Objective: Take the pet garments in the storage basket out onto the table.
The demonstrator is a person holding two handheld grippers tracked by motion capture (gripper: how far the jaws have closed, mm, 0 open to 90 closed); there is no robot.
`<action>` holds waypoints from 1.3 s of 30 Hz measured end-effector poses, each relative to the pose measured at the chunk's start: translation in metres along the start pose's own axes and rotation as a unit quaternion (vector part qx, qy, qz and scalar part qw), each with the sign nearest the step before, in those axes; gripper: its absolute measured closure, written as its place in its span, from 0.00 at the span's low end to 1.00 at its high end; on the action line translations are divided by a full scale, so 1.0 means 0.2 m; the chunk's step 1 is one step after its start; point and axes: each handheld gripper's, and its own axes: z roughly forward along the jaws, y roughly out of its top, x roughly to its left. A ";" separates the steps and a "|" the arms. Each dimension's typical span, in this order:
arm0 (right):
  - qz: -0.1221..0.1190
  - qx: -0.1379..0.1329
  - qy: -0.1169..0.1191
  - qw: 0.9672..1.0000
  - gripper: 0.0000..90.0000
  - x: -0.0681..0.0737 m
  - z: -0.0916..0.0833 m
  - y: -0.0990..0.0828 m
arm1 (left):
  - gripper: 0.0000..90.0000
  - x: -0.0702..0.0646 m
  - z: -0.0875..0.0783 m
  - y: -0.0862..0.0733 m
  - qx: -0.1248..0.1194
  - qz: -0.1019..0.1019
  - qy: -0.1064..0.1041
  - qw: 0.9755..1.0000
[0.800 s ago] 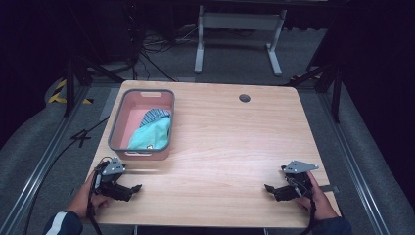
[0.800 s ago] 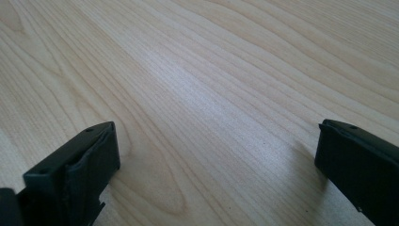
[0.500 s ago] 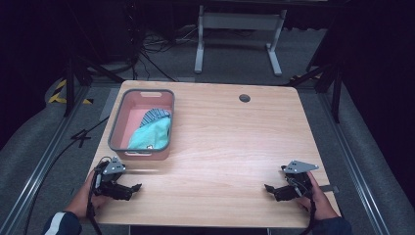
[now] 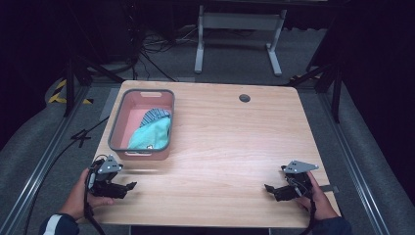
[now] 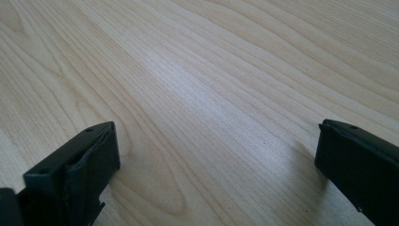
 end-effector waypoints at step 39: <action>0.000 0.000 0.000 1.000 0.01 0.00 0.00 0.00 | 0.22 0.18 -0.14 0.59 -0.015 0.004 0.067 0.998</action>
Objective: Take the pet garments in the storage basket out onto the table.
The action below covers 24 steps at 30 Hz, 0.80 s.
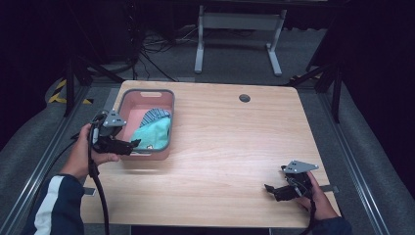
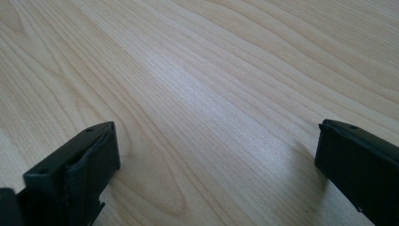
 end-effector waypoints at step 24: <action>-0.001 0.000 0.000 1.000 0.01 0.00 0.00 0.00 | 0.20 0.07 0.41 0.18 0.161 0.045 -0.030 0.985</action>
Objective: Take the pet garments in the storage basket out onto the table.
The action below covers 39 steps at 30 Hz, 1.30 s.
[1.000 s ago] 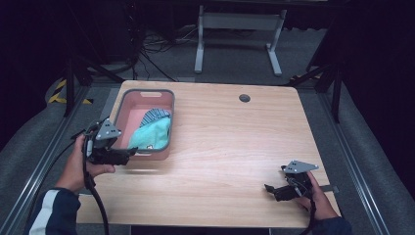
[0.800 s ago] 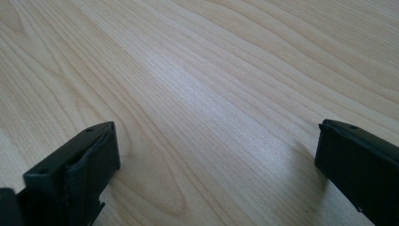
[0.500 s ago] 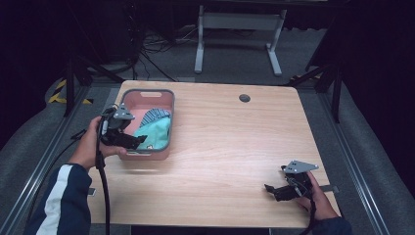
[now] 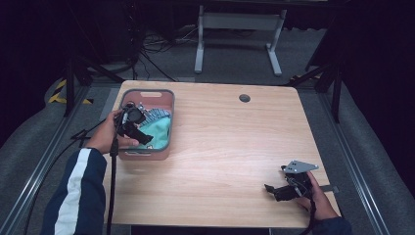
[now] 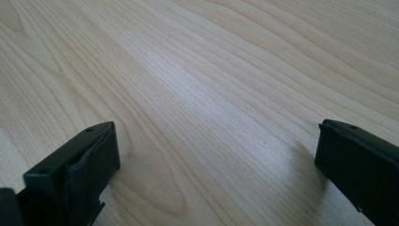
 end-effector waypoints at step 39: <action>-0.002 0.000 0.001 1.000 0.01 0.00 0.00 0.00 | 0.67 0.10 0.35 0.15 0.135 -0.006 -0.026 0.990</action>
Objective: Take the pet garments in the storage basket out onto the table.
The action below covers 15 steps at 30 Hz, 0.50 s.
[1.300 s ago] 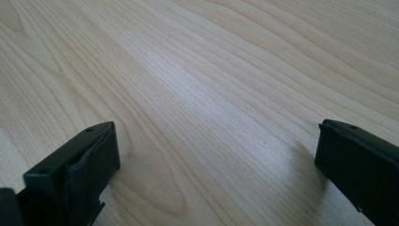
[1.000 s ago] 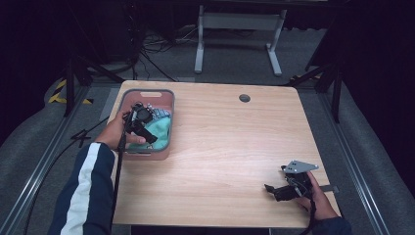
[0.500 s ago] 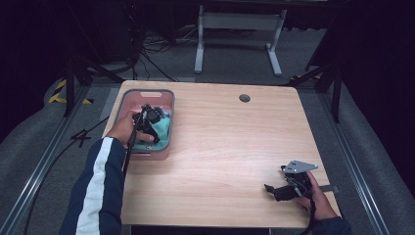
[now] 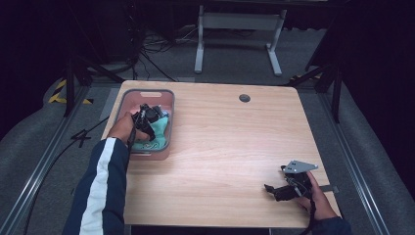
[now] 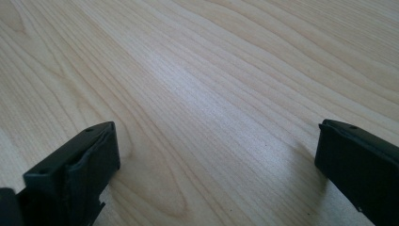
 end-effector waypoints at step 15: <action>0.000 0.000 0.000 1.000 0.01 0.00 0.00 0.00 | 0.88 0.02 -0.14 -0.15 -0.087 -0.026 0.022 0.996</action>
